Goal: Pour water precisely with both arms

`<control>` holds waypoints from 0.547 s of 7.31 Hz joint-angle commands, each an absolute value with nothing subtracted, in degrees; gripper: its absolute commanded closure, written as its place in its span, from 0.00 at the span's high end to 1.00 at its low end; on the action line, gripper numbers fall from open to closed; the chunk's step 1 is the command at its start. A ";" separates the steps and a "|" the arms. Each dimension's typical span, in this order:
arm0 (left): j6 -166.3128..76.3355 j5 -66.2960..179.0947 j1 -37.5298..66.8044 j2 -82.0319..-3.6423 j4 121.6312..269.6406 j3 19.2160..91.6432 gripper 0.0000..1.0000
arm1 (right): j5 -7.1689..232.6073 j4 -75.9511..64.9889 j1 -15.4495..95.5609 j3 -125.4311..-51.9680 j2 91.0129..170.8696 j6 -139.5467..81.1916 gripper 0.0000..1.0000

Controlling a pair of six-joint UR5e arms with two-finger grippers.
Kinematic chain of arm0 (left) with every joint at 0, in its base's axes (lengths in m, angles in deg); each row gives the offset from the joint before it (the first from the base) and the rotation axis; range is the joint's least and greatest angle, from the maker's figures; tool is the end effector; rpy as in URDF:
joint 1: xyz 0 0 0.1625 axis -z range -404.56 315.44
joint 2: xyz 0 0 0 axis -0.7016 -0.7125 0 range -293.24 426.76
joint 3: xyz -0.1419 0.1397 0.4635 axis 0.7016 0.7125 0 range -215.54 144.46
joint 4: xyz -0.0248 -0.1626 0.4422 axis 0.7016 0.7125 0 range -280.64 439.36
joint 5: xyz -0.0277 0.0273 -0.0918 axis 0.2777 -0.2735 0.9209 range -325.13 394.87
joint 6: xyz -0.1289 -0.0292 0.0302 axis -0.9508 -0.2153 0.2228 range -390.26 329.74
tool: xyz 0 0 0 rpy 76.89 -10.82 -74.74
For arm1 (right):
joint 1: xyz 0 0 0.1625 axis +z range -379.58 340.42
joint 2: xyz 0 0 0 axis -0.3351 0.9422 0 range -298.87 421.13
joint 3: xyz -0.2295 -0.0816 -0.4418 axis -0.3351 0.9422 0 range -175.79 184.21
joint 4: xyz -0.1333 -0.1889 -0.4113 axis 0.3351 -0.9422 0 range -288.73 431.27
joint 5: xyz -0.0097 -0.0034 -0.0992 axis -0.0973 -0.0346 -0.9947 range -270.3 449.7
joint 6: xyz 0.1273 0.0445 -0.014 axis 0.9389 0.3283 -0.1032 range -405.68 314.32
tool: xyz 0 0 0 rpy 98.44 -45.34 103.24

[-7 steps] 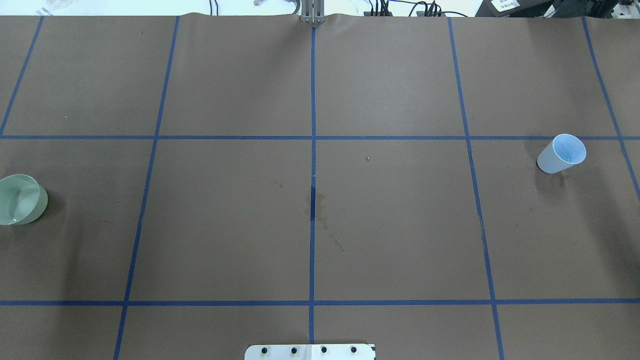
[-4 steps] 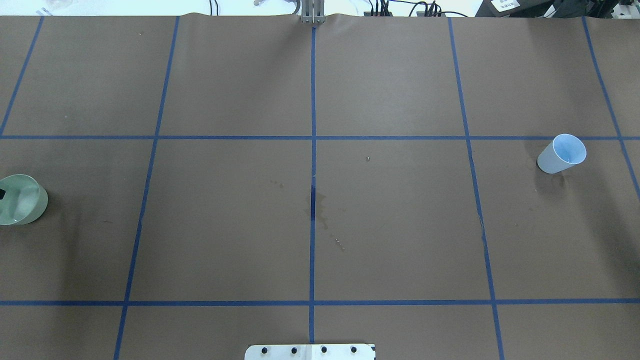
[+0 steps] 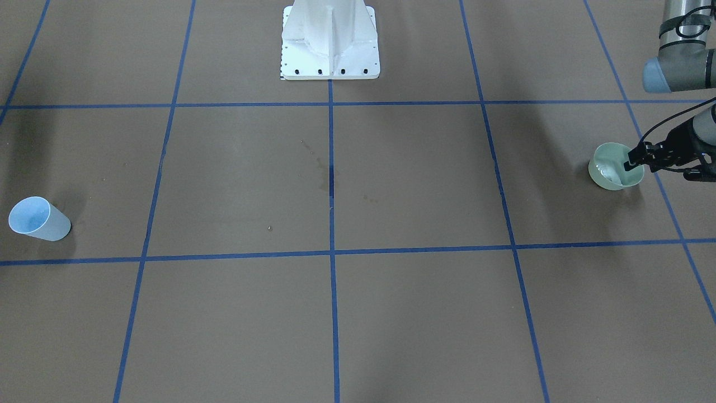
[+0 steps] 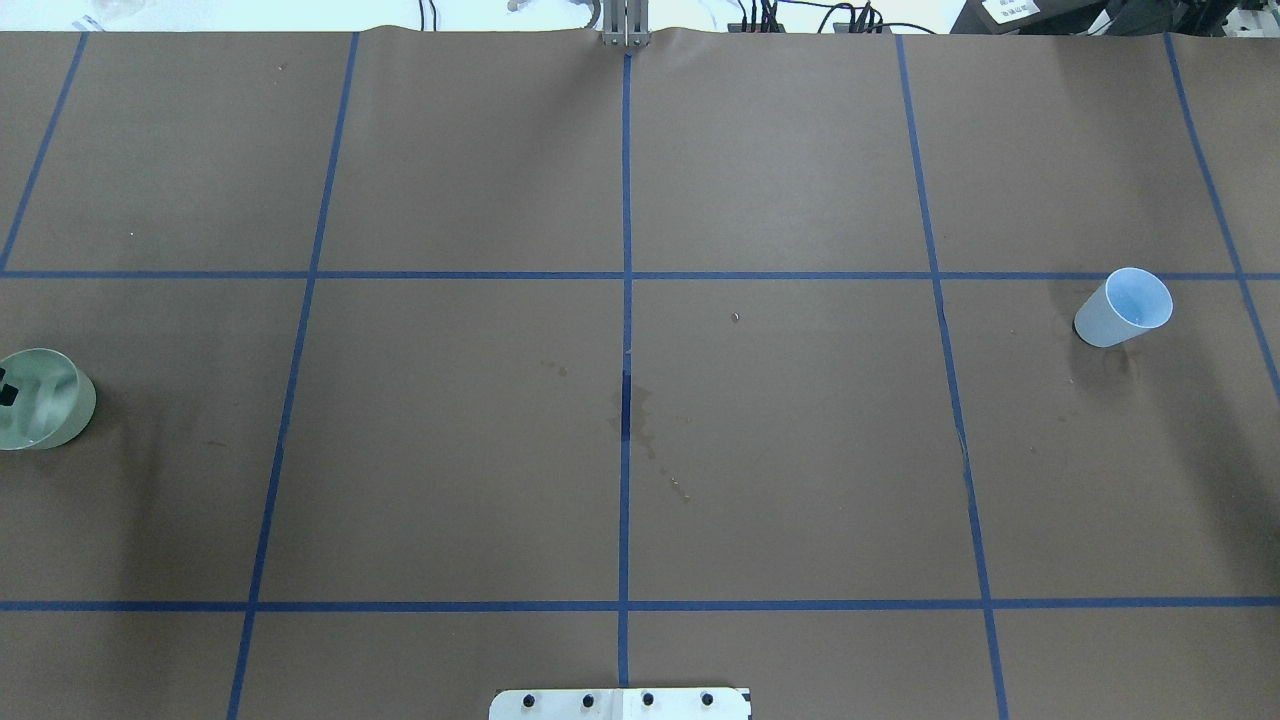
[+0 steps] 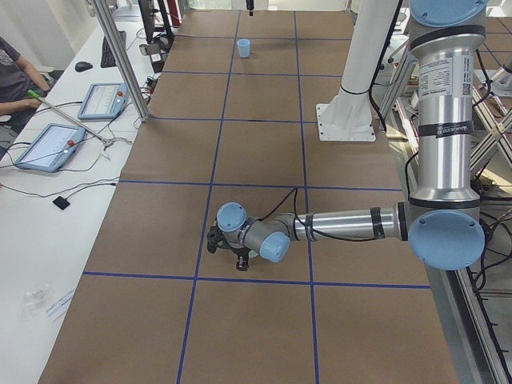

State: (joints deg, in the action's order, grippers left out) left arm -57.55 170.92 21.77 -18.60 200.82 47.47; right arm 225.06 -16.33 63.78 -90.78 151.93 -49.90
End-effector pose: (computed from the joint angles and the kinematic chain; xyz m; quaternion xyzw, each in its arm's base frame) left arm 0.1794 -0.4980 0.8112 -0.0228 0.4160 0.0387 0.9083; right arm -0.0276 -0.5549 0.7171 0.0448 -0.3860 -0.1093 0.9149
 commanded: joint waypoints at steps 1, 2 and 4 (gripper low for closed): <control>-57.50 171.01 21.71 -19.02 200.82 47.43 0.00 | 224.96 -16.27 63.74 -90.80 151.92 -49.90 1.00; -58.46 171.44 21.71 -19.81 200.82 48.47 0.00 | 224.87 -16.27 63.74 -90.80 151.84 -49.98 1.00; -70.11 175.56 21.71 -23.15 199.86 55.03 0.00 | 224.87 -16.27 63.74 -90.89 151.84 -49.81 1.00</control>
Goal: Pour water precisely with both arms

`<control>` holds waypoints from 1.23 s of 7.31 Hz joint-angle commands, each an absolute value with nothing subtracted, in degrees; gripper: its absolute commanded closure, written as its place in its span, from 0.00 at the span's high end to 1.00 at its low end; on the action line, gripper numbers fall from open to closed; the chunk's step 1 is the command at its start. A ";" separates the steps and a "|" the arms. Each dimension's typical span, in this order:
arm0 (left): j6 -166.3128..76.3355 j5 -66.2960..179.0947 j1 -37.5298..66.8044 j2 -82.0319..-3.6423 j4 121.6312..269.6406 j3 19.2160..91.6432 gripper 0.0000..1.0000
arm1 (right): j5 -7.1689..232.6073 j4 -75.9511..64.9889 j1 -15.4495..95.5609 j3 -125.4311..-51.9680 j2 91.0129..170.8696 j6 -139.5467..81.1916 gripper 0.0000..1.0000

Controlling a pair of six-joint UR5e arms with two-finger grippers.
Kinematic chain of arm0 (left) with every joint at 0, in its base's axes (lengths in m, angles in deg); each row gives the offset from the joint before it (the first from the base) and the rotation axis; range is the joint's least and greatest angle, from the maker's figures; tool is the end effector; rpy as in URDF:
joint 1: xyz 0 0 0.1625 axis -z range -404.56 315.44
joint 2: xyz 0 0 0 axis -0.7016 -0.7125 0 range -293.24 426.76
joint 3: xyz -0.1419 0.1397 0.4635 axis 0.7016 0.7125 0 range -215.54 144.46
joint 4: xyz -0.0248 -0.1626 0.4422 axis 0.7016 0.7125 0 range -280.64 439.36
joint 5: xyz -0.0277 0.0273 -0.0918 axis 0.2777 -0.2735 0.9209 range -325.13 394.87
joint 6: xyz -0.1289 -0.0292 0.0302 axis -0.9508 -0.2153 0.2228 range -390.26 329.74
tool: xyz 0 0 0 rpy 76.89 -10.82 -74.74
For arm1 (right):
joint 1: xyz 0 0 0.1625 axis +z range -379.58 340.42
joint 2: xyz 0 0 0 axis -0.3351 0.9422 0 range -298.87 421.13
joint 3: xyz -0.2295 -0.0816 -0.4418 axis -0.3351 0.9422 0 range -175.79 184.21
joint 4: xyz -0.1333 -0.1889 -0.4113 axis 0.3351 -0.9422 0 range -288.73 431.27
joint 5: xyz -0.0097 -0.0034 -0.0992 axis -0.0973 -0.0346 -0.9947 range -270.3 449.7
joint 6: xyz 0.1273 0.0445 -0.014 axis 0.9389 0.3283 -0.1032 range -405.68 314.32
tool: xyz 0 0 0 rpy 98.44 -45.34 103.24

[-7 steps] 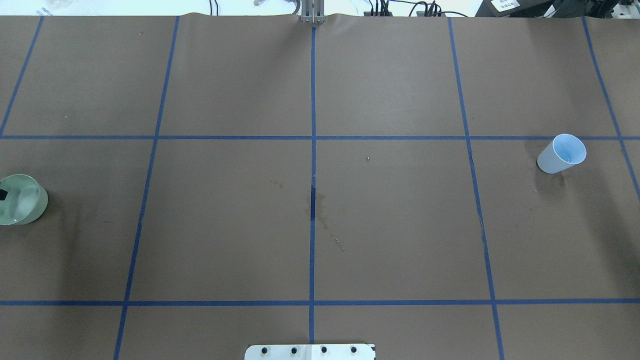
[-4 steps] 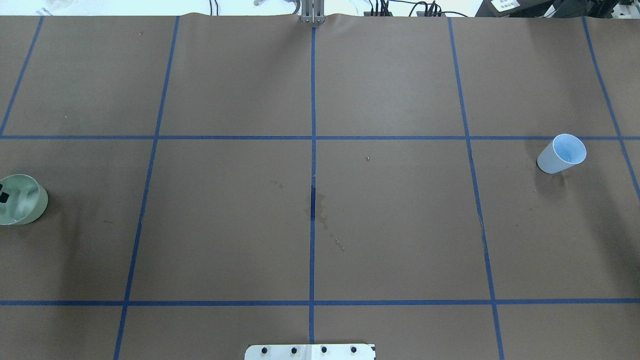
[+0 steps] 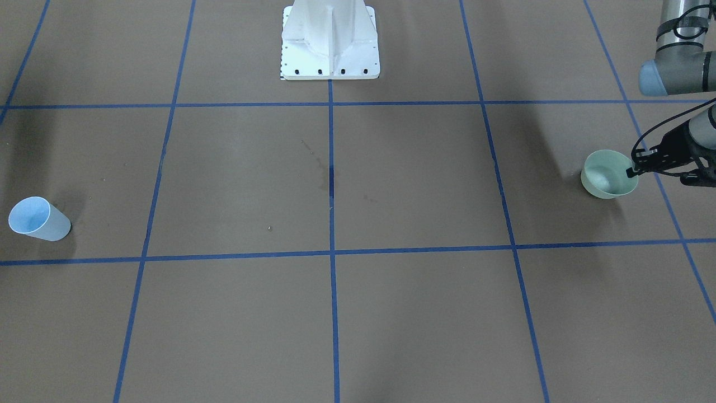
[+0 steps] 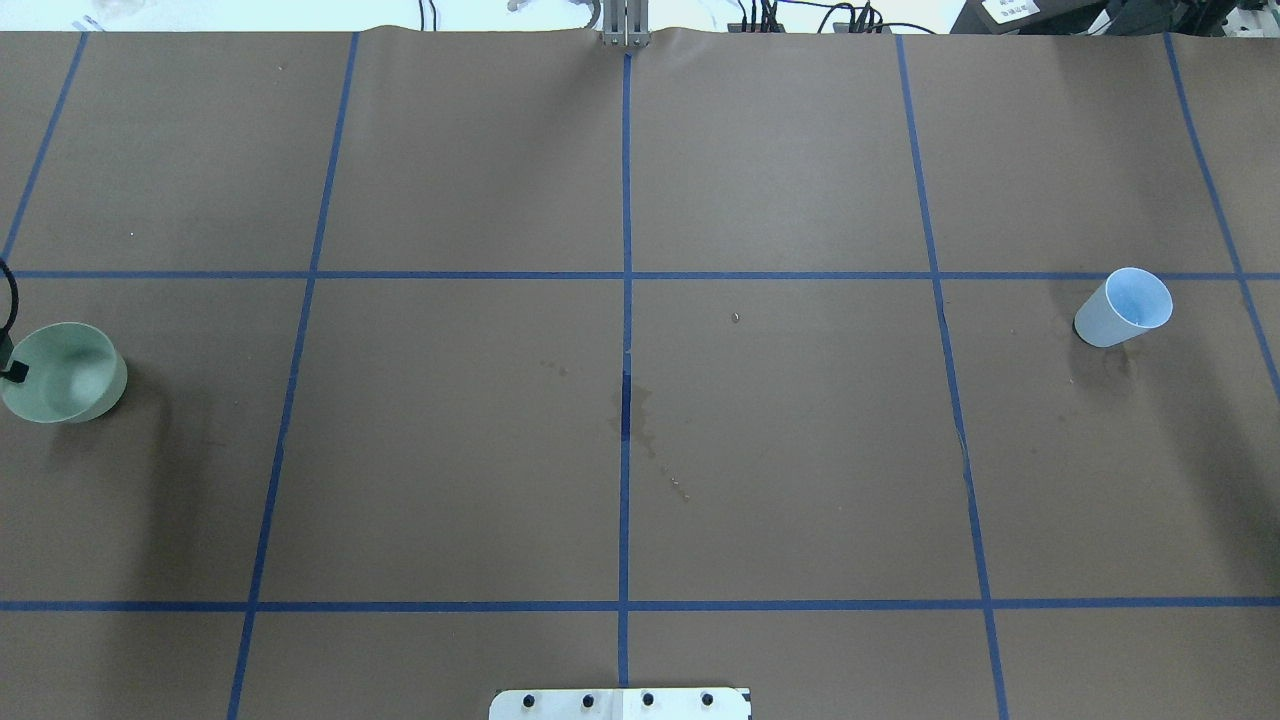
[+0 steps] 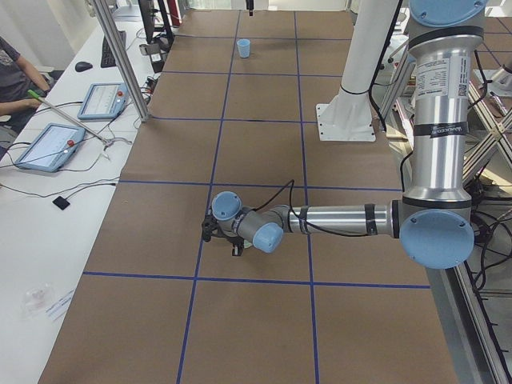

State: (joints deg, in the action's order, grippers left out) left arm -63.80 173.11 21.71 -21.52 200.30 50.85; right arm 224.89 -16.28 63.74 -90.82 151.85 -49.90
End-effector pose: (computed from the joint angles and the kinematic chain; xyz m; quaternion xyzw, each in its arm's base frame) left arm 0.1977 -0.5295 0.7471 -0.0135 0.4467 0.0141 0.8945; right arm -0.0278 -0.5558 0.7161 0.0461 -0.3847 -0.1101 0.9153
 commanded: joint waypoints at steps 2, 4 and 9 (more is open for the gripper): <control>-81.87 176.55 17.00 -27.60 199.68 60.85 0.00 | 224.96 -16.27 63.74 -90.80 151.84 -49.81 0.99; -101.79 173.23 7.08 -40.23 199.68 61.40 0.00 | 224.96 -16.27 63.74 -90.98 151.84 -49.81 1.00; -109.36 156.43 -12.03 -65.93 181.92 51.60 0.00 | 224.87 -16.27 63.74 -90.80 151.75 -49.90 1.00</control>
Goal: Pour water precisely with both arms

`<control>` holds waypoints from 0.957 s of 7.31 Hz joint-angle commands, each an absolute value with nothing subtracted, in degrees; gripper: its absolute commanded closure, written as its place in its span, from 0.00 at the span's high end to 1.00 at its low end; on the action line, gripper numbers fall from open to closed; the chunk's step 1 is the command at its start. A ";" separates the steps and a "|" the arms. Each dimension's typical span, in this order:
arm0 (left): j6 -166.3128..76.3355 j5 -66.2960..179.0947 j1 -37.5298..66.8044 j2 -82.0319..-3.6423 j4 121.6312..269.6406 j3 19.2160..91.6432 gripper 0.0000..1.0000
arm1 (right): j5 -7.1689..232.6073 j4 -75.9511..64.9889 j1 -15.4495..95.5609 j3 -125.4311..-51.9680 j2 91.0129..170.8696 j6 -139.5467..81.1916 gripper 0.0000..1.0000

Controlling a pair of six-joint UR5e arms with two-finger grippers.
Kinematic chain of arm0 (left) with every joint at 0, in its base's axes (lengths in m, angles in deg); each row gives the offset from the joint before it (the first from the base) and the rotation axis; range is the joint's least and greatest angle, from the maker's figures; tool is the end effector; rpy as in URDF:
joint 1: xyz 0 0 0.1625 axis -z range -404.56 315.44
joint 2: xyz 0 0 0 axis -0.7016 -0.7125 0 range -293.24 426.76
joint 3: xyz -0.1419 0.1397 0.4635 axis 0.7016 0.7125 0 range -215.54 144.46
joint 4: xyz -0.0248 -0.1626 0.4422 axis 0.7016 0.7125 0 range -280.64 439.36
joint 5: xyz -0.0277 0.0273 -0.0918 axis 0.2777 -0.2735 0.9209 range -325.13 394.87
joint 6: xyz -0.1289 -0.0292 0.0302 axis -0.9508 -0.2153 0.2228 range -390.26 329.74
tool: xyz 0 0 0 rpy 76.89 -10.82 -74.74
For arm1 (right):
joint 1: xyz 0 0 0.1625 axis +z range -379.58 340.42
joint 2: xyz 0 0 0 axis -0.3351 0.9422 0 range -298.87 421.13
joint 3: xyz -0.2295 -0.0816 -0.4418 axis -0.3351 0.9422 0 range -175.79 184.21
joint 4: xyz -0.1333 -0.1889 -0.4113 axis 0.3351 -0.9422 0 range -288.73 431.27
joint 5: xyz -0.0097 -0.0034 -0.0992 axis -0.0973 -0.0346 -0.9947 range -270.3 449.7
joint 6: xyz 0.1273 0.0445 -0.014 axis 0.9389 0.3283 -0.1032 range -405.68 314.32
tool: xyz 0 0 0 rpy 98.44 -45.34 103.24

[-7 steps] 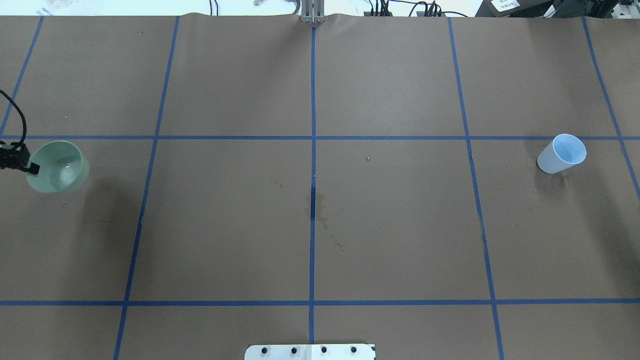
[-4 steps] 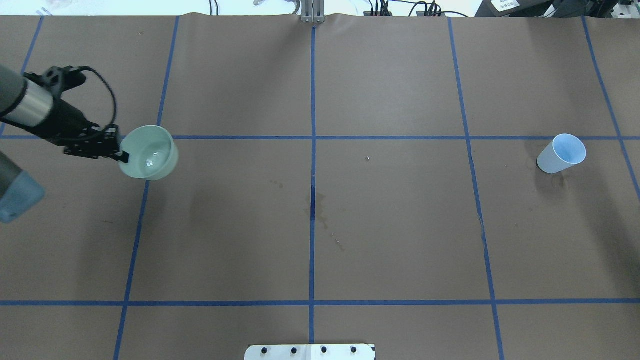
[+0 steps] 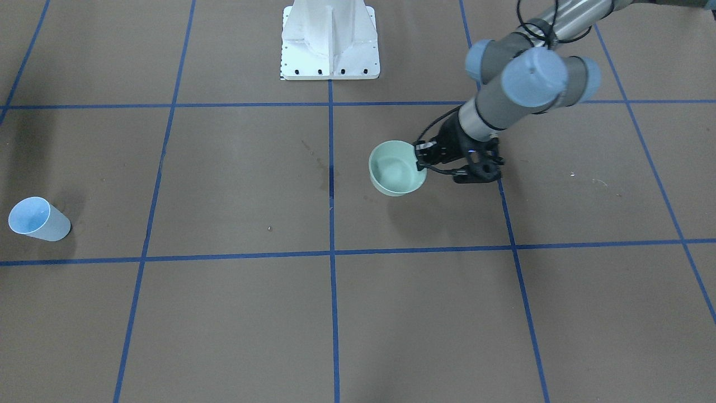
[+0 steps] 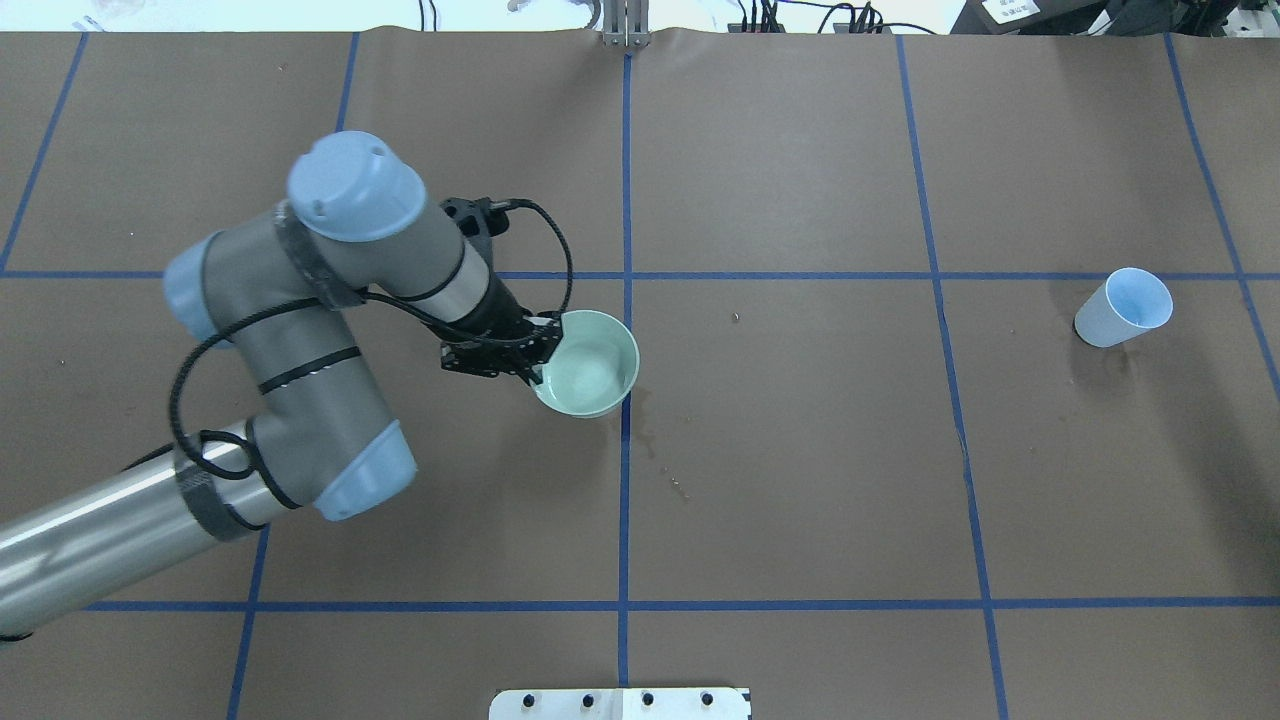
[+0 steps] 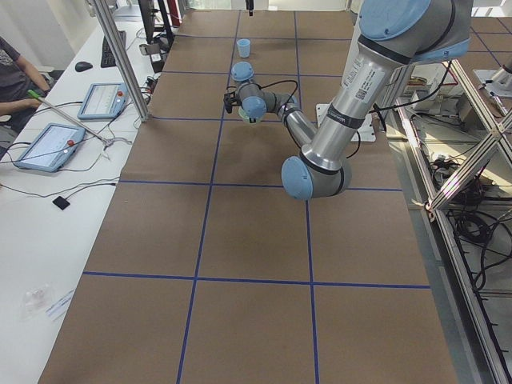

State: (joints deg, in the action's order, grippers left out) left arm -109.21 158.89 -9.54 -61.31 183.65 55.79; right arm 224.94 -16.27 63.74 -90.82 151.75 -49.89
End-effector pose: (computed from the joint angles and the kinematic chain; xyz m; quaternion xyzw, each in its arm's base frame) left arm 0.6307 -0.5120 0.2586 -0.0713 0.4995 -0.0479 0.8620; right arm -0.0280 -0.5568 0.7150 0.0469 -0.3851 -0.1104 0.9150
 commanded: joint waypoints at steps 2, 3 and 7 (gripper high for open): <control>-109.36 156.42 -12.47 -66.40 182.01 50.16 0.00 | 224.87 -16.27 63.74 -90.80 151.75 -49.90 0.99; -109.19 156.42 -12.65 -66.75 182.01 49.63 0.00 | 224.87 -16.27 63.74 -90.80 151.75 -49.90 1.00; -109.10 155.63 -12.74 -66.66 182.01 48.75 0.14 | 224.87 -16.27 63.74 -90.80 151.75 -49.90 1.00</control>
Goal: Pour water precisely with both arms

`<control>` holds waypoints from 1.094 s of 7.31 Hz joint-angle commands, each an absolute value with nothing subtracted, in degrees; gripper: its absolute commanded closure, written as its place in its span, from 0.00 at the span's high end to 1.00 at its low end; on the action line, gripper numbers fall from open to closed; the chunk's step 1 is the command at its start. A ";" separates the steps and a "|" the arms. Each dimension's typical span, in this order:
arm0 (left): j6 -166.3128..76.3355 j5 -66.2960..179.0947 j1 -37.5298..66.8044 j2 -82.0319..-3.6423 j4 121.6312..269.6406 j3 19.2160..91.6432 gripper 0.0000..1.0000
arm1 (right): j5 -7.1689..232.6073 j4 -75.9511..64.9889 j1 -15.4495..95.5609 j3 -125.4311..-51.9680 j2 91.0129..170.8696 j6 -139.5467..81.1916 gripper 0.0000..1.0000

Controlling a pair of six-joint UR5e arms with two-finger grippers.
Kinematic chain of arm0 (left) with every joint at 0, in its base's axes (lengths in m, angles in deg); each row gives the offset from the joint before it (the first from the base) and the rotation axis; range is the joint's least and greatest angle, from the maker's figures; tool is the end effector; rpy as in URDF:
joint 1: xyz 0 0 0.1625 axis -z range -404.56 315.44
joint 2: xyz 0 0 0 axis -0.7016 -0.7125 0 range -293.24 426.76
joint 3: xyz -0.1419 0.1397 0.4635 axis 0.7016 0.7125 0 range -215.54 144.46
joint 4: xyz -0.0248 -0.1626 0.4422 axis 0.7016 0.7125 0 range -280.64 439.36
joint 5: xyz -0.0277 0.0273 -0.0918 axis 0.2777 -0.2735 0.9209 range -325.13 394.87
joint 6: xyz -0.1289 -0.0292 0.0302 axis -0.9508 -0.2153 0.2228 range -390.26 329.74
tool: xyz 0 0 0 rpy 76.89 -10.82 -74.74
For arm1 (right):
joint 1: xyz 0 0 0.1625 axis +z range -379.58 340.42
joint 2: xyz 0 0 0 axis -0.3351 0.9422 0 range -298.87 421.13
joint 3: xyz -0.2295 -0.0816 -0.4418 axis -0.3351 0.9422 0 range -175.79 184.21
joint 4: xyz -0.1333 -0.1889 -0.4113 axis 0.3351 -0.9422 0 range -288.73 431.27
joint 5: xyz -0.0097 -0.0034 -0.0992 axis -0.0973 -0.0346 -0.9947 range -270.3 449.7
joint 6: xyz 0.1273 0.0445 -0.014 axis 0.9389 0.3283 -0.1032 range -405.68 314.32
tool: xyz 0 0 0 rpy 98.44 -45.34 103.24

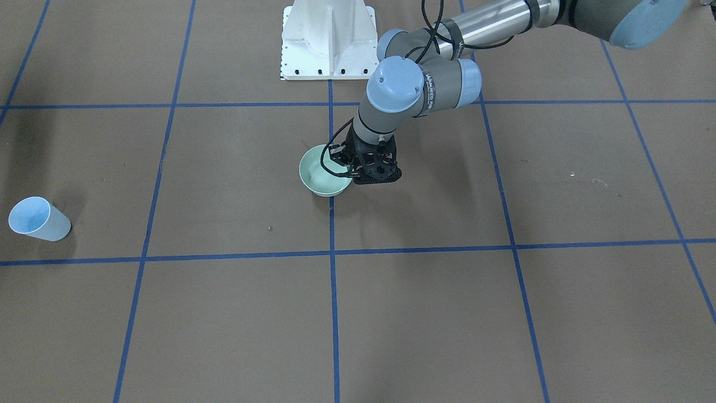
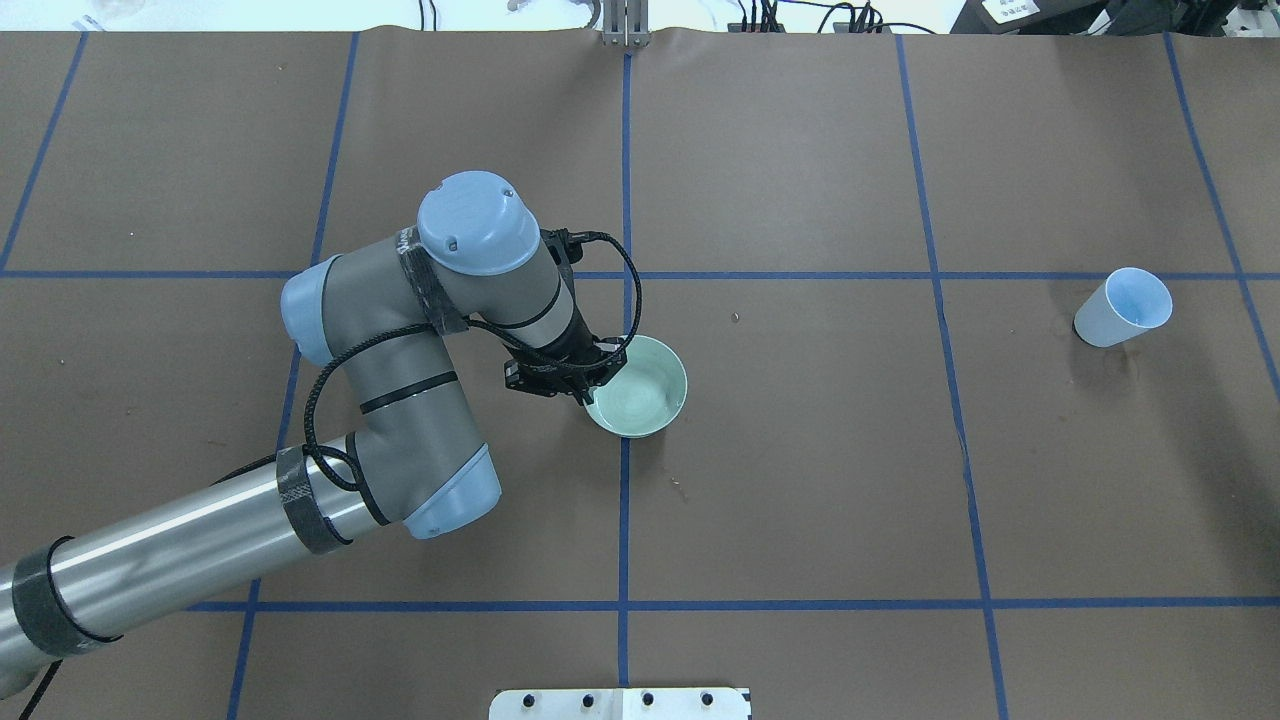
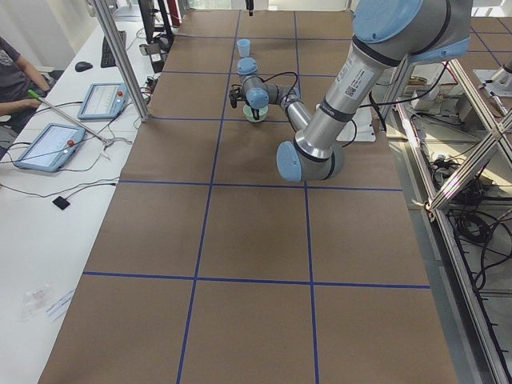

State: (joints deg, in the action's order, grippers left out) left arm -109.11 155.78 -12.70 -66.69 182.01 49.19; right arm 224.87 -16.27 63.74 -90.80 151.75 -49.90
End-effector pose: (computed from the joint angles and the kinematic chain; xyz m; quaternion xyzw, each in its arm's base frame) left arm 0.6933 -0.5057 0.2452 -0.0724 0.4731 -0.0440 0.8769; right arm -0.0279 -0.5568 0.7153 0.0468 -0.3845 -0.1104 0.9153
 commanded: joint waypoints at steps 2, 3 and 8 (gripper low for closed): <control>-109.27 155.10 -12.92 -66.57 182.01 48.75 0.85 | 224.87 -16.27 63.74 -90.80 151.75 -49.90 1.00; -109.36 154.75 -12.92 -66.57 181.84 48.92 0.99 | 224.96 -16.27 63.74 -90.80 151.75 -49.90 1.00; -110.23 155.10 -8.61 -65.96 171.47 64.39 0.99 | 228.03 -5.69 59.71 -90.28 152.62 -49.64 0.99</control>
State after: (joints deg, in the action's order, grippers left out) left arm -109.69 155.29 -9.24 -66.01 173.53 61.96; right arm 227.42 -11.17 61.16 -90.74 152.10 -49.84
